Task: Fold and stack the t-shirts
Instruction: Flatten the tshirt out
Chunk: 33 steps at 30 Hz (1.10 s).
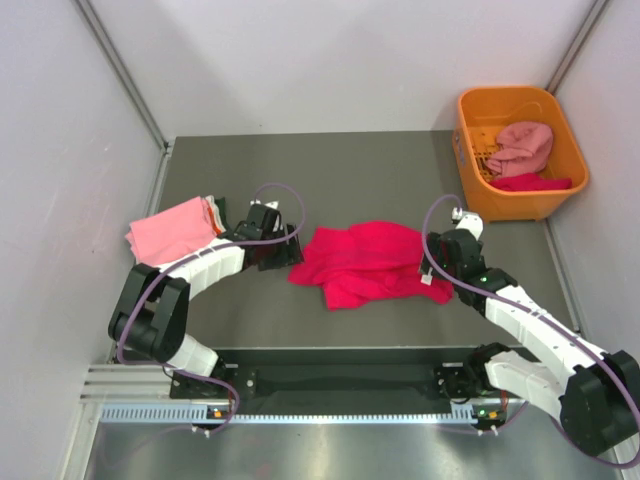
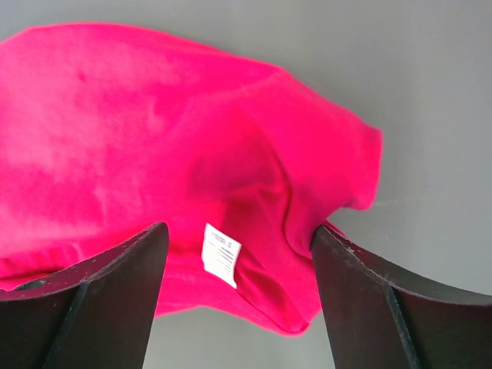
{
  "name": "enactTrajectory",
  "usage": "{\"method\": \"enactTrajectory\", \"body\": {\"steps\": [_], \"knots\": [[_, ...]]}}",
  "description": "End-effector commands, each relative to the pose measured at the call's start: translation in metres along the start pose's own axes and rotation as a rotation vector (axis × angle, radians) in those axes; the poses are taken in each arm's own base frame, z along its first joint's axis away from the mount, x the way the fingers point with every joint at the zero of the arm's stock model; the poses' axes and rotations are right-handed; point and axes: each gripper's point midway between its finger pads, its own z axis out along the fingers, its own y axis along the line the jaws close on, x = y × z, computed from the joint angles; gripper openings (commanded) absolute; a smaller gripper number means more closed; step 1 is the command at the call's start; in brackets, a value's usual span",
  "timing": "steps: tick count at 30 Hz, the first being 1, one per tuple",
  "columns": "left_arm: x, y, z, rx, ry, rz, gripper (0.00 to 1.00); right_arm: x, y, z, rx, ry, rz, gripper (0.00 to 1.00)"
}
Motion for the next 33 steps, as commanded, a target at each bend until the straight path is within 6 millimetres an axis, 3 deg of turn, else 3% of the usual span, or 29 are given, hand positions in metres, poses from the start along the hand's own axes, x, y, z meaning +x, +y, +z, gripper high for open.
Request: {"method": "enactTrajectory", "body": {"steps": [1,7,10,13,16,17,18,22,25,33], "knots": [[0.004,-0.006,-0.002,0.037,0.013,0.016,0.73,-0.013,0.004,-0.008,0.001,-0.021,0.018,0.75],[0.024,-0.008,0.007,0.064,0.089,0.013,0.7,-0.015,0.004,-0.01,-0.002,-0.027,0.019,0.75],[0.034,-0.013,0.014,0.1,0.11,0.002,0.61,-0.015,0.003,-0.009,0.007,-0.029,0.02,0.74],[0.05,-0.015,0.021,0.139,0.164,-0.022,0.61,-0.012,0.003,-0.005,0.014,-0.016,0.013,0.74],[0.051,-0.016,0.026,0.148,0.162,-0.025,0.56,-0.011,0.002,-0.002,0.029,-0.007,0.011,0.76],[0.051,-0.017,0.025,0.152,0.157,-0.02,0.53,-0.012,-0.001,-0.001,0.044,-0.01,0.013,0.81],[0.049,-0.019,0.025,0.162,0.15,-0.017,0.49,-0.012,-0.002,0.0,0.051,-0.012,0.016,0.83],[0.045,-0.033,0.017,0.237,0.147,-0.016,0.1,-0.007,-0.005,0.003,0.075,-0.001,0.015,0.85],[0.035,-0.043,0.002,0.267,0.114,-0.014,0.04,-0.005,-0.006,0.006,0.084,0.009,0.021,0.85],[-0.031,-0.06,-0.083,0.298,-0.099,-0.004,0.0,-0.003,-0.003,0.013,0.087,0.022,0.025,0.81]]}}
